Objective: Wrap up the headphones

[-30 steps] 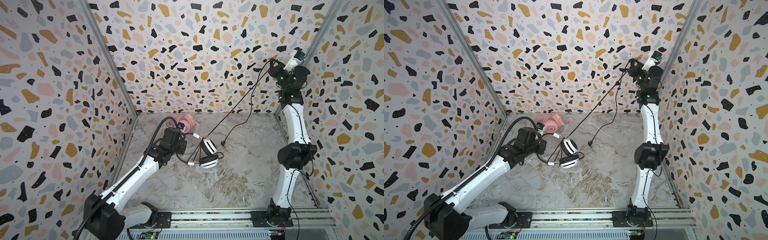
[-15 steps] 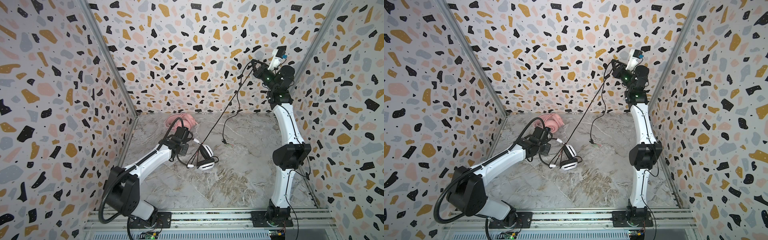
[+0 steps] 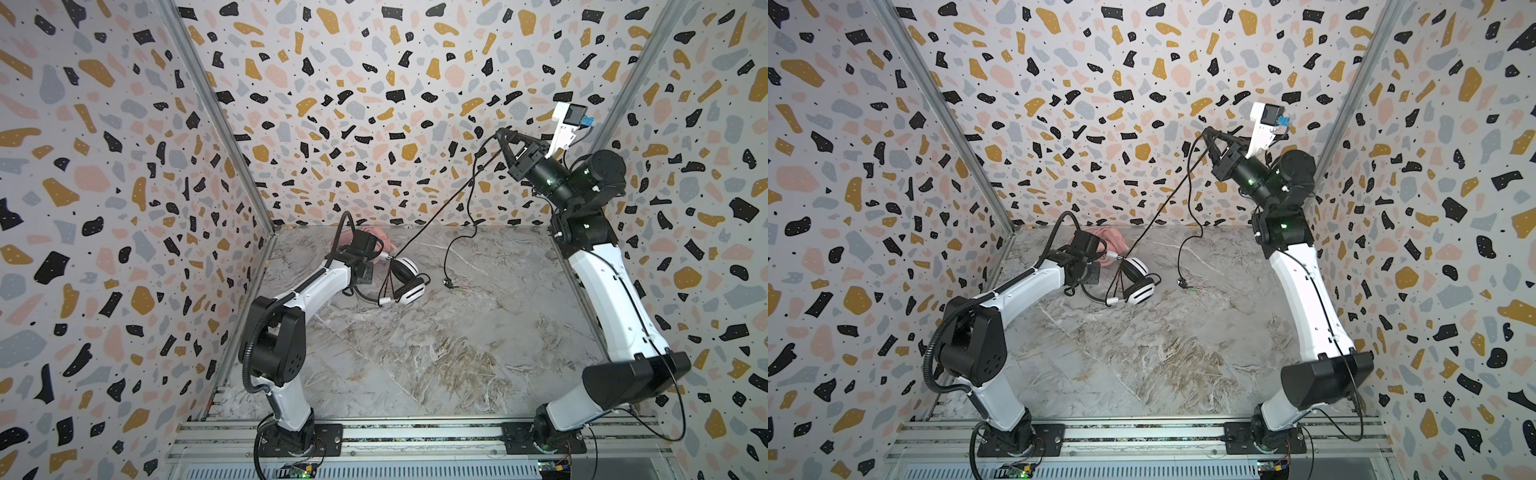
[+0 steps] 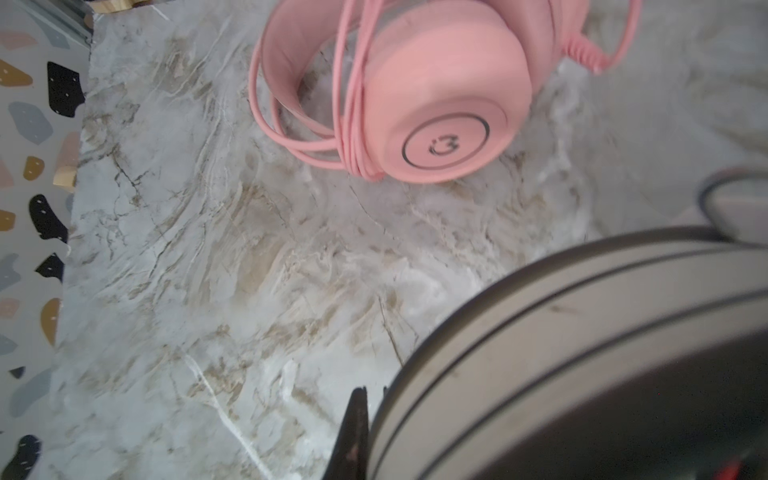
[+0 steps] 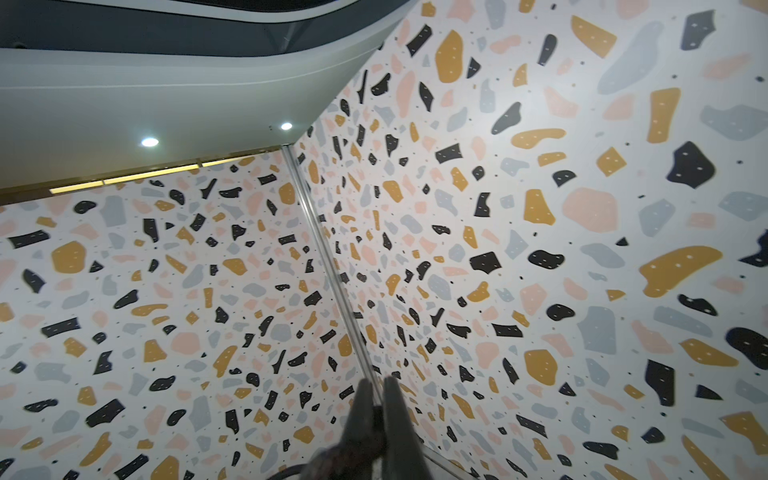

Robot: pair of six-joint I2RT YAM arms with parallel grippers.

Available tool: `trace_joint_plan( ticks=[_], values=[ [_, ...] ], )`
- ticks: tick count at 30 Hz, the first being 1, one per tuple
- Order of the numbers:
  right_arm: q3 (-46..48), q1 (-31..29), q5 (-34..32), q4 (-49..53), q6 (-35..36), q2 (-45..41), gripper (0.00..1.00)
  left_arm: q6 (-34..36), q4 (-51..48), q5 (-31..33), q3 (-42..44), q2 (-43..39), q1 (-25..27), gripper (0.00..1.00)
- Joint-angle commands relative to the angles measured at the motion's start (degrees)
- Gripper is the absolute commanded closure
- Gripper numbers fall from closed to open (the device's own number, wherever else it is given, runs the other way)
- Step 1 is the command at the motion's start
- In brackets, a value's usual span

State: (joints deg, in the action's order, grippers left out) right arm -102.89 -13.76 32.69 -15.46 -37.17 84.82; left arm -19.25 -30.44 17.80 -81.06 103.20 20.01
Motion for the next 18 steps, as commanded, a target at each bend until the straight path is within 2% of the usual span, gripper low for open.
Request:
trace_joint_plan(
  ticks=[1, 9, 13, 18],
  values=[
    [5.8, -1.7, -0.6, -4.7, 1.0, -5.5, 1.0, -8.7, 5.3, -4.3, -3.2, 1.9, -3.2, 0.96],
    [23.8, -7.6, -1.7, -5.1, -1.4, -17.7, 1.0, -27.2, 23.7, -10.2, 1.1, 0.2, -9.3, 0.98],
    [29.8, -9.3, 0.7, -5.2, -4.1, -21.6, 1.0, -33.7, 26.5, -8.2, -2.8, 2.0, -10.5, 0.98],
    [35.2, -12.2, 1.3, -2.4, -3.6, -24.6, 1.0, -38.0, 30.2, -10.8, -8.4, 5.3, -11.0, 0.98]
  ],
)
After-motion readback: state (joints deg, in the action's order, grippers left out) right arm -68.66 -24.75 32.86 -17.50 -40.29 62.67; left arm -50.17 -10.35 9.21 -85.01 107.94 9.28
